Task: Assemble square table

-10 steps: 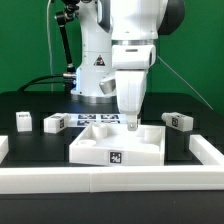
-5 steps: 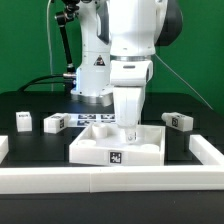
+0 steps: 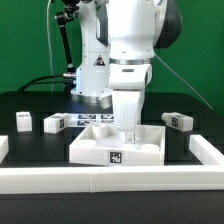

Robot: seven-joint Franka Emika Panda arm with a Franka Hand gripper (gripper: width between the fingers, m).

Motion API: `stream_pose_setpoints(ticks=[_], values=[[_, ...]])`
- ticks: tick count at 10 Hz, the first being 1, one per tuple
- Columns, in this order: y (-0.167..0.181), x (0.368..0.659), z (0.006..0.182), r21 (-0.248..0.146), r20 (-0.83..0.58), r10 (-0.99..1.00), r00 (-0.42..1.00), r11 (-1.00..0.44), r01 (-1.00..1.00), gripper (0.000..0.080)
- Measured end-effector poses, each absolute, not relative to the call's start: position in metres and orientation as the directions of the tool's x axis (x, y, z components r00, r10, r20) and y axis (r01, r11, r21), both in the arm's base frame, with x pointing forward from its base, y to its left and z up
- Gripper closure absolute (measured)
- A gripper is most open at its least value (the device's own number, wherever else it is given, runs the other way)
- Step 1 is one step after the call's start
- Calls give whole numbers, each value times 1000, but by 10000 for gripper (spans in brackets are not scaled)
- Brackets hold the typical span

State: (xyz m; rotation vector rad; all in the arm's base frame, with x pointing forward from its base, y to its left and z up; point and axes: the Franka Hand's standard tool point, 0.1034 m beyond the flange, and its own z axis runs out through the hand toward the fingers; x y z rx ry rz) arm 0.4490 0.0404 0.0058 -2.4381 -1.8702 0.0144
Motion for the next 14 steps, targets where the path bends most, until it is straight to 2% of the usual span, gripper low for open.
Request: stream_pose_setpoints(ticks=[1,3,11,14], values=[[40,449,6,-61,34,965,260,-258,964,383],[40,449,5,-61,34,965,260,-258,964,722],[39,451,7,-54,36,969,245,-243,969,741],[33,468,9,-38,28,998,51,-50,998,741]])
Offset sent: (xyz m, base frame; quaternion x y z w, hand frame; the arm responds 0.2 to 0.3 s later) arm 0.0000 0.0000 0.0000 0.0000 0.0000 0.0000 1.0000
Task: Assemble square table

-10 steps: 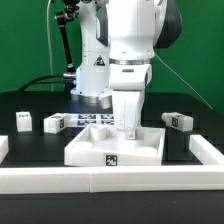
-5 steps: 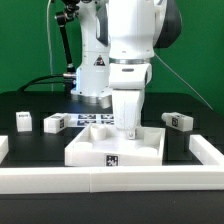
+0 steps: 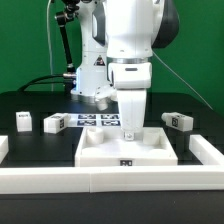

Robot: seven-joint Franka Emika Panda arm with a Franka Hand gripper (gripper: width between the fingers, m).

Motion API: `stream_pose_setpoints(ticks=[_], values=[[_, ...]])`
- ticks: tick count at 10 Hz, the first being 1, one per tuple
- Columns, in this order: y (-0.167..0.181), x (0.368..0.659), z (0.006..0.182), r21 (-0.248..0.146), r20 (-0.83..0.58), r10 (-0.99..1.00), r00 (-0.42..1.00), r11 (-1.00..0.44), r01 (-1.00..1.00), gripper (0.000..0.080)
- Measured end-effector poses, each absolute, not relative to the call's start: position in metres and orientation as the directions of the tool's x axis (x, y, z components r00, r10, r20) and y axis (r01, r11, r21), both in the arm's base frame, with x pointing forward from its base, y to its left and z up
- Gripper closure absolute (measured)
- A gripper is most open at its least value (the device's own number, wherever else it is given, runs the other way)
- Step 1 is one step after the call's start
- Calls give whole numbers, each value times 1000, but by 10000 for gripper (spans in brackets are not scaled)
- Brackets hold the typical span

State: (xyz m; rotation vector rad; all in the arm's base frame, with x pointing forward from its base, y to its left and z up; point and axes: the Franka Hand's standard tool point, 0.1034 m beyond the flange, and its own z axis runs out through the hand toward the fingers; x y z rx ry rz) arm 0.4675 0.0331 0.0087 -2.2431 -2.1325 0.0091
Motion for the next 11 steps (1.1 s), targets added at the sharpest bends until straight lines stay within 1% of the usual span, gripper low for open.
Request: stream_pose_setpoints(ticks=[5,9,11], values=[[35,469,8,-36,27,998,49,-48,998,741],[61,488,6,-19,43,999,30,-30,999,741],[68,494,6,-24,45,998,35,-34,999,741]])
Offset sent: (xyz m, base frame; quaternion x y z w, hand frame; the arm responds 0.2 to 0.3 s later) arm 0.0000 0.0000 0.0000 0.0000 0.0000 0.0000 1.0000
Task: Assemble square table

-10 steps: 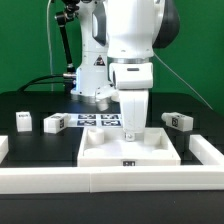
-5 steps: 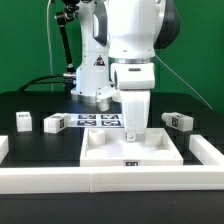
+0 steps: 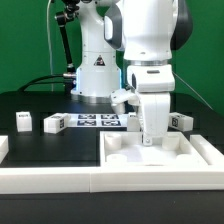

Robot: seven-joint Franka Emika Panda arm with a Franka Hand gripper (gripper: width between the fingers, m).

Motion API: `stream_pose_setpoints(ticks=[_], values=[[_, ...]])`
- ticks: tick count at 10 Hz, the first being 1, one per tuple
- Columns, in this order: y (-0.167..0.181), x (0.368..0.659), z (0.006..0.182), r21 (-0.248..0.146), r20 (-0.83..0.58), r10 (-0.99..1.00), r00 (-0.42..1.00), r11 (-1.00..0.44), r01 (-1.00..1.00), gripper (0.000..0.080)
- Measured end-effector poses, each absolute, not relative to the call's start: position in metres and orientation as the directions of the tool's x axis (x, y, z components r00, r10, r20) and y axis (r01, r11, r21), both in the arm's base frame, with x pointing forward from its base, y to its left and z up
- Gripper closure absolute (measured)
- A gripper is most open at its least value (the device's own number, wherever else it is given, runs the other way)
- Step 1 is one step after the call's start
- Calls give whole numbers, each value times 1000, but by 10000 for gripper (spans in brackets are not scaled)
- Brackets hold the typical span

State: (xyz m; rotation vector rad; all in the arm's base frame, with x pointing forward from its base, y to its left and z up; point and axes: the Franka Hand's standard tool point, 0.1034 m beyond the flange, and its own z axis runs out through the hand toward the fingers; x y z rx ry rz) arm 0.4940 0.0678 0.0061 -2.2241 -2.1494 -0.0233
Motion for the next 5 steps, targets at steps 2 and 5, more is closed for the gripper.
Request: stream_pose_setpoints(ticks=[2,5], values=[[79,493,6,-25,46,998,41,-40,999,741],[78,494,7,-46,38,999,32,-31,998,741]])
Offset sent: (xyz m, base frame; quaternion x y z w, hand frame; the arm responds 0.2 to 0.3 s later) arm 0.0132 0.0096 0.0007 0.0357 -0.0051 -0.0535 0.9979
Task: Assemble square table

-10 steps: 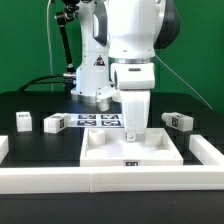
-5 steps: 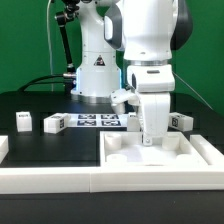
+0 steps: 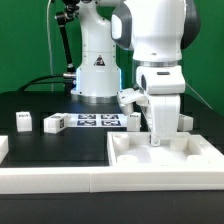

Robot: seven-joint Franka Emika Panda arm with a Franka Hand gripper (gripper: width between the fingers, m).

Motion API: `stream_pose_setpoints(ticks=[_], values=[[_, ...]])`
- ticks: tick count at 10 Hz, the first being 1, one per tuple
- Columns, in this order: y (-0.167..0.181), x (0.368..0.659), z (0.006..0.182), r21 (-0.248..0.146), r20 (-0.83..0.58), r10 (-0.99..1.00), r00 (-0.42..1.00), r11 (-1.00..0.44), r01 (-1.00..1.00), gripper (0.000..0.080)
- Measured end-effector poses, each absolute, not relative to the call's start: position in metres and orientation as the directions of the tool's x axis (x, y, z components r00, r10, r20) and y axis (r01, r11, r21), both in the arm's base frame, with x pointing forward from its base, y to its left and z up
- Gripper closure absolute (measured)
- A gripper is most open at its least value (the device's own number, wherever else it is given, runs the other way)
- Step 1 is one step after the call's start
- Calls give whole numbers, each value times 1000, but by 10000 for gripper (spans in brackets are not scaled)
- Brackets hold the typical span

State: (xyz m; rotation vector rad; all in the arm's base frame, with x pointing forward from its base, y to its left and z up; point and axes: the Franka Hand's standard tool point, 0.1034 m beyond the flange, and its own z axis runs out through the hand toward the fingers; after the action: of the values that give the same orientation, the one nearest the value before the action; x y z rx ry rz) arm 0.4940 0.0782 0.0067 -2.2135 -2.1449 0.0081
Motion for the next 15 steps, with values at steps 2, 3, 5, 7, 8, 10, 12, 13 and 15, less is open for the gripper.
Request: stream_pose_setpoints(ticks=[2,3,5,7,8,10,12,13,15], values=[[78,494,6,-48,37,999,34,-32,998,634],[78,494,6,-48,37,999,35,-33,998,459],[77,496,11,-40,36,998,60,-59,997,264],[78,498,23,-25,32,990,135,-135,991,184],[80,496,28,-21,30,984,175,-174,984,156],[89,490,39,-8,31,969,246,-246,969,151],[100,482,42,-10,29,943,331,-331,944,150],[108,479,44,-3,34,936,351,-351,936,150],[110,477,43,-5,34,933,358,-358,934,150]])
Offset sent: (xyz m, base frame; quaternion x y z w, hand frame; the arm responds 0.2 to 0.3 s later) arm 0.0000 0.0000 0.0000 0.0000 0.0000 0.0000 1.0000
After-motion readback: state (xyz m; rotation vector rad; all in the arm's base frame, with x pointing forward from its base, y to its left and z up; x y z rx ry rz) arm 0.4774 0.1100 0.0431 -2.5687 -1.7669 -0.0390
